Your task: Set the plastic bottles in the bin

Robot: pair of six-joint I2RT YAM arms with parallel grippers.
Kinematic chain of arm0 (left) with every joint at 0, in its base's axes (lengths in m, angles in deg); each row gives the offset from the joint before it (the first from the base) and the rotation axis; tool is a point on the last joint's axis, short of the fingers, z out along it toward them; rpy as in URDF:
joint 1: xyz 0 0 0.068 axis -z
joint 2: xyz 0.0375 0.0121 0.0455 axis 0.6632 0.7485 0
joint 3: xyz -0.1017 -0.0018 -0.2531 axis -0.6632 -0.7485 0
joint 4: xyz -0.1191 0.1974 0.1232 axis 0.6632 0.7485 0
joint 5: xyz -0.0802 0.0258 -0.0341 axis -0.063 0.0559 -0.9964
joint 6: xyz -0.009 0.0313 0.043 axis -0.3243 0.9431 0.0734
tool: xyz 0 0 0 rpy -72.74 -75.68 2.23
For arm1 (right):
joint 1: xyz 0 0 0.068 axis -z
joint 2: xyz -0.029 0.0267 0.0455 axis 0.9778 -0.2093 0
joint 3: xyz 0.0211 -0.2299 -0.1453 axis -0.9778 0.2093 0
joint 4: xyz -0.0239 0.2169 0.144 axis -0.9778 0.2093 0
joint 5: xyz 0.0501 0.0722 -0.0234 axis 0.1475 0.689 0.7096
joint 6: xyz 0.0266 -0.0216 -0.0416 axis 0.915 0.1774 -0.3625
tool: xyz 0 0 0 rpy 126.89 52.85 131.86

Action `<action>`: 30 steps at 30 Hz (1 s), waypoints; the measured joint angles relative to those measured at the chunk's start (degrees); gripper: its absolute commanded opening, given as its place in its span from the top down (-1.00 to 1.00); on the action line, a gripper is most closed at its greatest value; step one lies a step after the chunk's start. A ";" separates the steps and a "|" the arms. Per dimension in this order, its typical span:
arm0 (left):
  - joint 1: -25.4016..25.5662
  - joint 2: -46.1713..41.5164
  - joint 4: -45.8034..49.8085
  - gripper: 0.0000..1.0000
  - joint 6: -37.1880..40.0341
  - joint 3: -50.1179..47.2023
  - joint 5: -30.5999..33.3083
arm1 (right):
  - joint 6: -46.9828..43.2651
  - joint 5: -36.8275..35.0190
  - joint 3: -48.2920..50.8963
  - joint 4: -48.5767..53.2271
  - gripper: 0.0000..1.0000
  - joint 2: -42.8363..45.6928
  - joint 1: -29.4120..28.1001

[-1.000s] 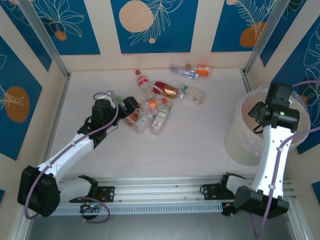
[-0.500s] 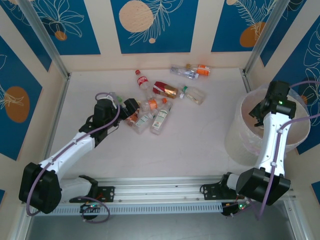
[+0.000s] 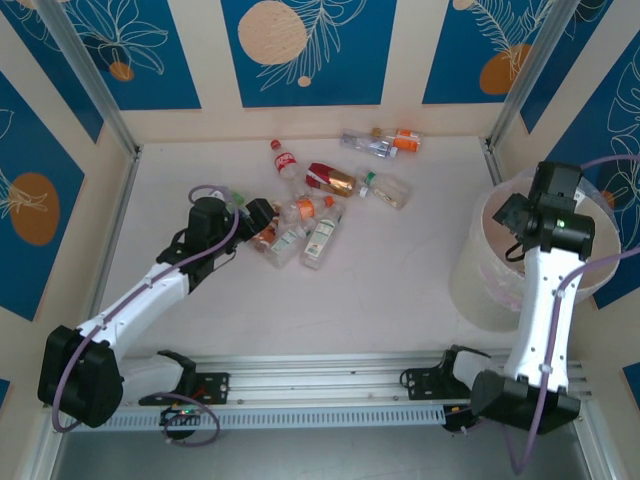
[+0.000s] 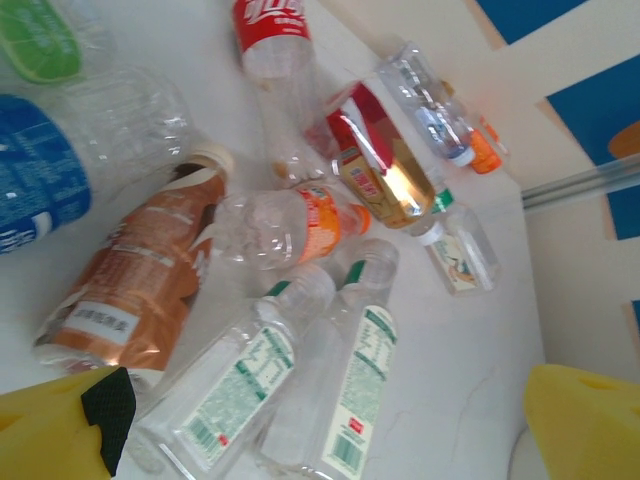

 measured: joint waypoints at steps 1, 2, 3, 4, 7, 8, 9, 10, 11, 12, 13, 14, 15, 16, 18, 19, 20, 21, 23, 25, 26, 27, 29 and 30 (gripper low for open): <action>-0.22 0.02 0.70 -1.00 0.00 0.00 0.35 | 0.00 -0.02 -0.24 -0.85 -0.60 1.49 -1.90; -0.44 0.04 1.27 -1.00 -0.02 0.00 0.61 | 0.00 0.22 -0.35 -1.68 -0.60 2.91 -3.85; -0.68 0.09 1.88 -1.00 0.00 0.00 0.83 | -0.02 0.63 -0.35 -2.71 -0.60 4.37 -6.08; -0.98 0.20 2.54 -1.00 -0.02 0.02 1.09 | -0.04 1.27 -0.33 -3.93 -0.60 5.75 -8.63; -1.90 0.72 4.13 -1.00 -0.02 0.04 1.42 | -0.07 5.73 1.05 -9.49 -0.61 8.92 -16.26; -2.16 0.85 4.59 -1.00 -0.02 0.04 1.46 | -0.09 7.58 1.62 -11.21 -0.61 9.51 -18.36; -2.47 0.96 5.03 -1.00 -0.02 0.04 1.49 | -0.07 9.49 2.23 -13.09 -0.61 9.70 -20.59; -2.71 1.01 5.44 -1.00 -0.02 0.04 1.55 | -0.09 11.30 2.86 -15.15 -0.62 9.46 -22.95; -2.93 1.05 5.73 -1.00 -0.02 0.04 1.57 | -0.07 12.72 3.41 -16.74 -0.62 8.92 -24.94; -3.15 1.05 6.03 -1.00 -0.02 0.04 1.57 | -0.07 14.08 4.00 -18.56 -0.64 7.87 -27.39; -3.32 1.05 6.34 -1.00 -0.02 0.04 1.57 | -0.07 14.91 4.44 -20.13 -0.65 6.47 -30.05; -3.48 1.05 6.64 -1.00 -0.02 0.04 1.57 | -0.07 15.10 4.63 -21.29 -0.66 5.22 -32.24; -3.63 1.05 6.93 -1.00 0.00 0.04 1.60 | -0.02 14.73 4.70 -22.34 -0.67 3.39 -35.04; -3.78 1.05 7.17 -1.00 0.00 0.04 1.60 | 0.09 14.08 4.76 -23.58 -0.67 1.16 -37.86; -4.07 1.05 7.58 -1.00 0.02 0.04 1.60 | 0.66 12.39 4.83 -25.31 -0.69 -3.28 -42.60; -4.26 1.05 7.82 -1.00 0.02 0.04 1.60 | 0.96 11.37 4.87 -26.01 -0.70 -5.57 -44.63; -4.42 1.05 8.00 -1.00 0.02 0.04 1.60 | 1.40 10.23 4.90 -26.60 -0.71 -7.61 -46.36; -4.61 1.05 8.09 -1.00 0.02 0.02 1.60 | 2.12 9.25 4.94 -27.17 -0.72 -9.75 -47.84; -4.92 1.03 8.13 -1.00 0.07 -0.11 1.60 | 3.54 8.22 5.25 -28.30 -0.75 -13.11 -49.46; -5.29 1.01 8.02 -1.00 0.55 -0.59 1.57 | 5.25 7.69 5.49 -29.05 -0.78 -16.61 -50.23; -5.44 1.01 8.00 -1.00 0.96 -0.81 1.53 | 5.95 7.34 5.49 -29.33 -0.80 -18.01 -50.49; -5.57 1.01 8.02 -1.00 1.42 -1.01 1.36 | 6.73 7.10 5.49 -29.59 -0.82 -19.50 -50.75; -5.75 1.03 8.07 -1.00 2.67 -1.16 0.70 | 8.87 6.75 5.51 -29.99 -0.86 -22.29 -51.17; -5.81 1.09 7.98 -1.00 3.69 -1.16 -0.24 | 10.14 6.71 5.57 -30.32 -0.88 -23.63 -51.39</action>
